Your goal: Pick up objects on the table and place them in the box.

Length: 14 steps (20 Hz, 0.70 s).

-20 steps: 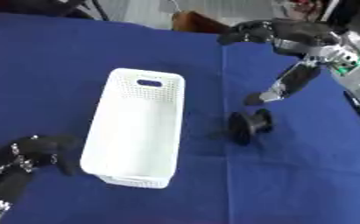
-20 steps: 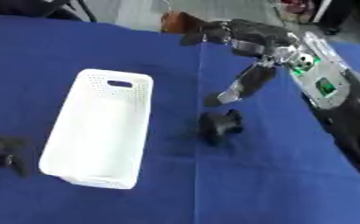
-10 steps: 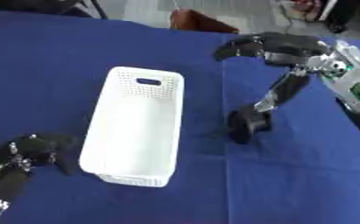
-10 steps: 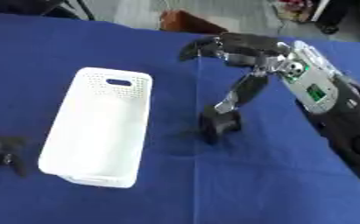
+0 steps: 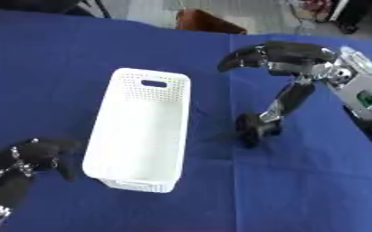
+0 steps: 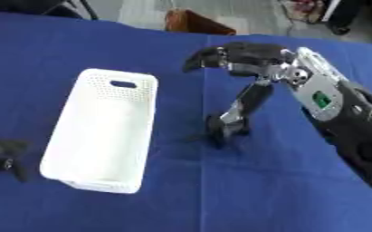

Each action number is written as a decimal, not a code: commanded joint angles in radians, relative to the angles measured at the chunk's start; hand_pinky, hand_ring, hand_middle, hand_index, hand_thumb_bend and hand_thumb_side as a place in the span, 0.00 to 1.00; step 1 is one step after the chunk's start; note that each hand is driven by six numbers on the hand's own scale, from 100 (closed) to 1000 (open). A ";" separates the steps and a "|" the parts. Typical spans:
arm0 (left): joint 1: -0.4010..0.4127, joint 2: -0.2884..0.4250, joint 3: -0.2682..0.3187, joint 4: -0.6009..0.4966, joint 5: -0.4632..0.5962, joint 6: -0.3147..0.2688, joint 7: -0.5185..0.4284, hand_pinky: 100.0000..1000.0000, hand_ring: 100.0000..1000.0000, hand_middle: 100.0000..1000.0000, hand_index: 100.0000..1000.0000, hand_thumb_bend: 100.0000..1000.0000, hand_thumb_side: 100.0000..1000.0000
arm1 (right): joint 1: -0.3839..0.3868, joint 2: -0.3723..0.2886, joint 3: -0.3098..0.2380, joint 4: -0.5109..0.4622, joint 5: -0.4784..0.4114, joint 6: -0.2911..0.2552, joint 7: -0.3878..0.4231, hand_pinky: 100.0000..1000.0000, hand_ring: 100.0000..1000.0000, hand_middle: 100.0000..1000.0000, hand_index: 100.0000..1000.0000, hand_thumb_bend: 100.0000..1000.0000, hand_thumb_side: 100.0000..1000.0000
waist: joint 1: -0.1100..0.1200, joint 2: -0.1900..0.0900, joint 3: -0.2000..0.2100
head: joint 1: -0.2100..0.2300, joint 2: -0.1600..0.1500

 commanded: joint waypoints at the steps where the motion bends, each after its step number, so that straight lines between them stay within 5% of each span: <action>1: -0.003 0.016 -0.003 -0.017 -0.002 -0.170 -0.166 0.50 0.83 0.71 0.83 0.00 0.54 | -0.016 -0.014 -0.002 -0.005 0.005 -0.352 0.352 0.82 0.83 0.87 0.94 0.59 0.45 | 0.001 -0.017 0.001 | -0.008 -0.002; 14: -0.005 0.015 -0.002 -0.017 -0.006 -0.169 -0.166 0.50 0.83 0.71 0.83 0.00 0.54 | 0.002 -0.019 -0.010 0.024 0.038 -0.352 0.352 0.82 0.83 0.87 0.93 0.59 0.44 | -0.001 -0.014 0.000 | -0.009 -0.004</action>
